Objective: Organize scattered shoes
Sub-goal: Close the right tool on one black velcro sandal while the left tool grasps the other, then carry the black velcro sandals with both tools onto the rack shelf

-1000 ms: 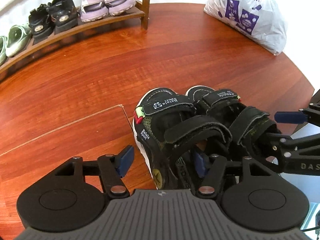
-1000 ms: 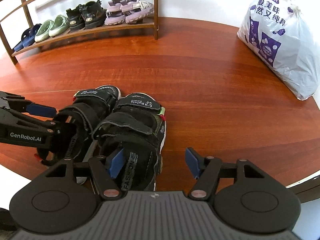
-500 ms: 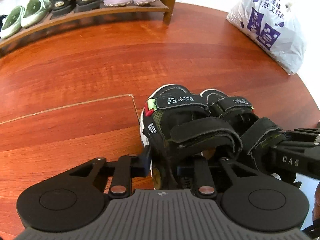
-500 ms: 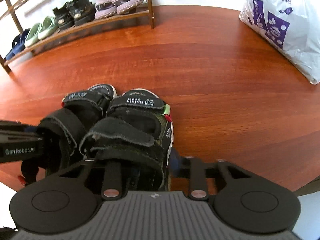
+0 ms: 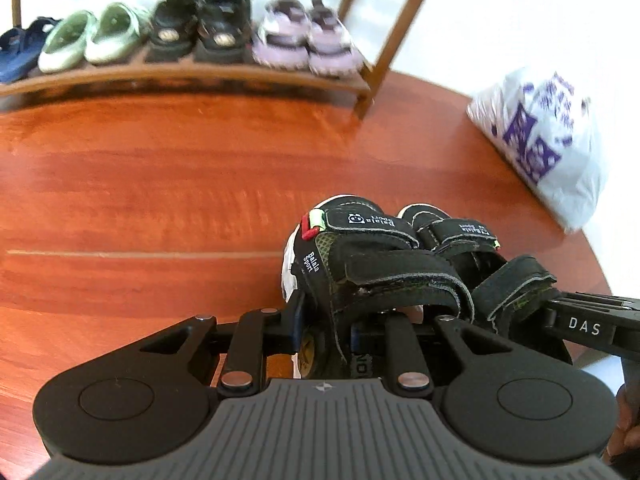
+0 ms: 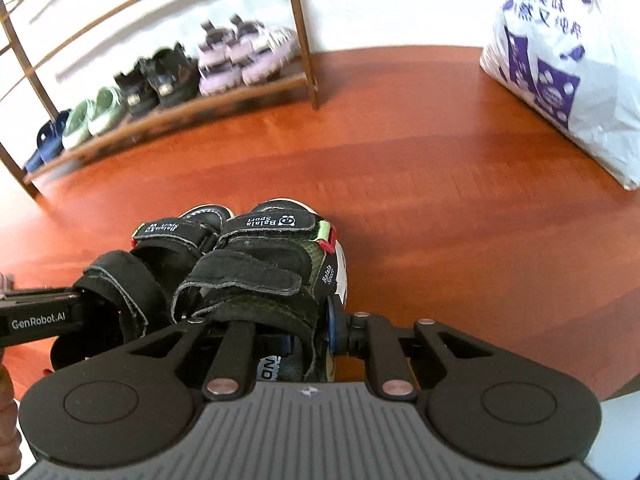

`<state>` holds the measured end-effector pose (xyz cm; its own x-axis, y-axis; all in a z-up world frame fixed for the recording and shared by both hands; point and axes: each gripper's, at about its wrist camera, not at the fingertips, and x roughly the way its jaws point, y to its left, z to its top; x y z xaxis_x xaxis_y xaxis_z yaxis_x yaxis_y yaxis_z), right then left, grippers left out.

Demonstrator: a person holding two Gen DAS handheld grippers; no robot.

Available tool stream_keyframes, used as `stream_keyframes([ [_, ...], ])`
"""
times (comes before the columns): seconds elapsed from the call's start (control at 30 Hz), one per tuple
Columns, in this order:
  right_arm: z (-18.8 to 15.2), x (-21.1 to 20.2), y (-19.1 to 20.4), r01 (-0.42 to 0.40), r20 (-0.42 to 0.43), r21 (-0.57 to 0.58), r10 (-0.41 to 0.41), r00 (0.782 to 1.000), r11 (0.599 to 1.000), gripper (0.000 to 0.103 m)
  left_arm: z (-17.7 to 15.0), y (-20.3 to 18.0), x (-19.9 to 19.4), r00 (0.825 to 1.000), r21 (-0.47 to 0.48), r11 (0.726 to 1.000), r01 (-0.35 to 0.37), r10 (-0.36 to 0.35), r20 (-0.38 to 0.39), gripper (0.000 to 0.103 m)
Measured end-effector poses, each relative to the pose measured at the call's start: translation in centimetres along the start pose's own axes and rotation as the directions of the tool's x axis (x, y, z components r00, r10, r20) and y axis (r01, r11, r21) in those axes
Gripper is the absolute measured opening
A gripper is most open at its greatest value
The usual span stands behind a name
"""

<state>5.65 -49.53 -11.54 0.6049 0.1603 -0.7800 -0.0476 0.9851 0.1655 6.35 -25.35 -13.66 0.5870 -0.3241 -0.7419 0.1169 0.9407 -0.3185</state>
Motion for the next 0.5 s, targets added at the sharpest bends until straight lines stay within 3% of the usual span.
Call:
stream_keyframes([
  [0.33,7.2,-2.6,4.7,-0.072,0.052,-0.048,0.075,0.996,0.996,0.018,5.9,1.7,-5.2,0.994,-0.061,0.997,-0.05,0.056,0.099,0.023],
  [0.5,10.5,-3.3,7.5,-0.072,0.102,-0.078,0.08,0.992,0.994,0.019,9.5,2.1,-7.0,0.985,-0.04,0.998,-0.057,0.062,0.159,0.025],
])
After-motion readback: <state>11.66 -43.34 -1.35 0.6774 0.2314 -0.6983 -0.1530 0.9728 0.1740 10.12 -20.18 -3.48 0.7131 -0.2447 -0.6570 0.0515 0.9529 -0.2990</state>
